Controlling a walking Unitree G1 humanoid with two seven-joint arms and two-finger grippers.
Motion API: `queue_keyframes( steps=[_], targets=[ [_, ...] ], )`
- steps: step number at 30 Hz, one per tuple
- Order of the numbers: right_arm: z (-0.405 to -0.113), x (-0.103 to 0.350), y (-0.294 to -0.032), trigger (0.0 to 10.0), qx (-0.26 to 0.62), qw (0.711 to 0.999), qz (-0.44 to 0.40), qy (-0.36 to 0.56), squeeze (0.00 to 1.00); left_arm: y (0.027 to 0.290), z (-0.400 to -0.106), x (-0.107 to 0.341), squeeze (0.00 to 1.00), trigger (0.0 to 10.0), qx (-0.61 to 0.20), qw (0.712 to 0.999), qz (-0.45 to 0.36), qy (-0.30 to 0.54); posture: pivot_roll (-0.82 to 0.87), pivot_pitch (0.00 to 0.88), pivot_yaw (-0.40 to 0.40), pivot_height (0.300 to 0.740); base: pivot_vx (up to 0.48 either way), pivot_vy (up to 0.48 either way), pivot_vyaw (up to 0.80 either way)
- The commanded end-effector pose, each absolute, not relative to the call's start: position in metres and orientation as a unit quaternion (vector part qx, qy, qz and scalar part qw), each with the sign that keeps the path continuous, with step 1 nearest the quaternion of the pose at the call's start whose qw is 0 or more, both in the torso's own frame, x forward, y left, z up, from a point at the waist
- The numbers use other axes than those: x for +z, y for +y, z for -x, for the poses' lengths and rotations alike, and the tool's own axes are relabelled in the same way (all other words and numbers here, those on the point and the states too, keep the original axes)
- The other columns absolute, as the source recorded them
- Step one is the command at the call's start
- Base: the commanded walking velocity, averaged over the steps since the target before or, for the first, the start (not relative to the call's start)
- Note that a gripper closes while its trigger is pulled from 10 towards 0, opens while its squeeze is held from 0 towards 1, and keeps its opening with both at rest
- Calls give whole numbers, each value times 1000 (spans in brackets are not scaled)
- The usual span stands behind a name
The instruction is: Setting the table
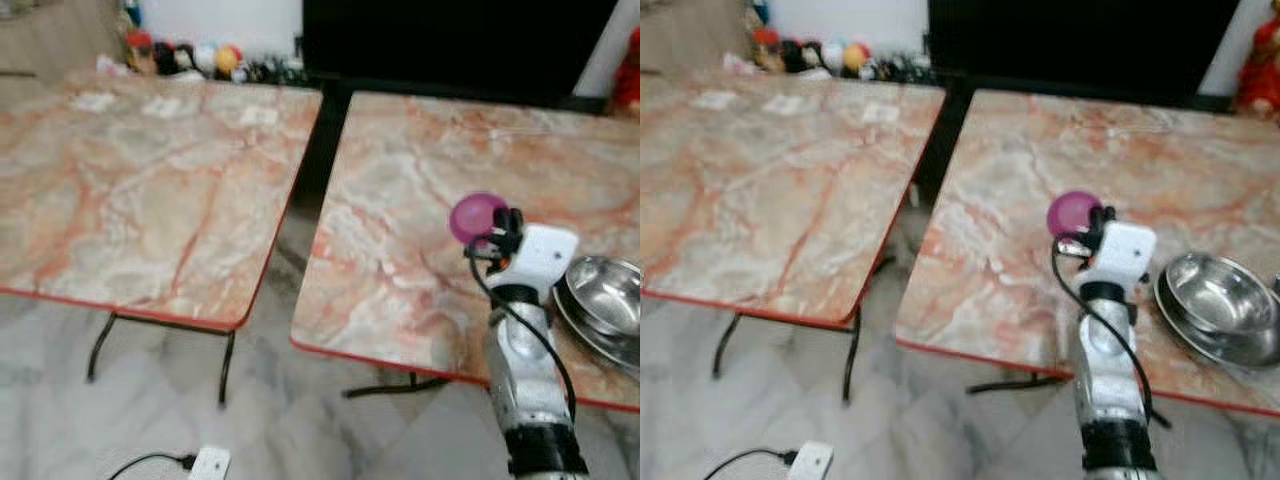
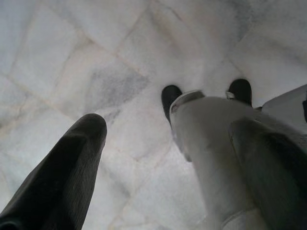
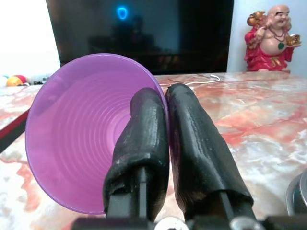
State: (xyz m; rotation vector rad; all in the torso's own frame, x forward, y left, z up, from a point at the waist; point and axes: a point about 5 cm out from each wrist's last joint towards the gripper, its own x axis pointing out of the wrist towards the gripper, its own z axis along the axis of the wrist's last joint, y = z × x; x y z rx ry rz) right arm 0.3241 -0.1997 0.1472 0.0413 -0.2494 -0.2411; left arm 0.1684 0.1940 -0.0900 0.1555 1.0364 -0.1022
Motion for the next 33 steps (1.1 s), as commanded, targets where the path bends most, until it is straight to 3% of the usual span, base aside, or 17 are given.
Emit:
queue_keyframes(
  steps=[1, 12, 33],
  targets=[
    [-326, 149, -198, 10000, -123, 984, -33, -128, 0, 197, -164, -92, 0, 10000, -47, 859, -80, 504, 53, 36, -26, 740, 0, 0, 0],
    [-325, 148, -196, 10000, -128, 982, -42, -130, 0, 199, -167, -90, 0, 10000, -54, 861, -85, 499, 47, 39, -13, 740, 0, 0, 0],
    [-328, 151, -203, 10000, -146, 981, -47, -123, 0, 196, -165, -91, 0, 10000, -52, 861, -75, 500, 44, 43, -39, 740, 293, 0, -63]
  ],
)
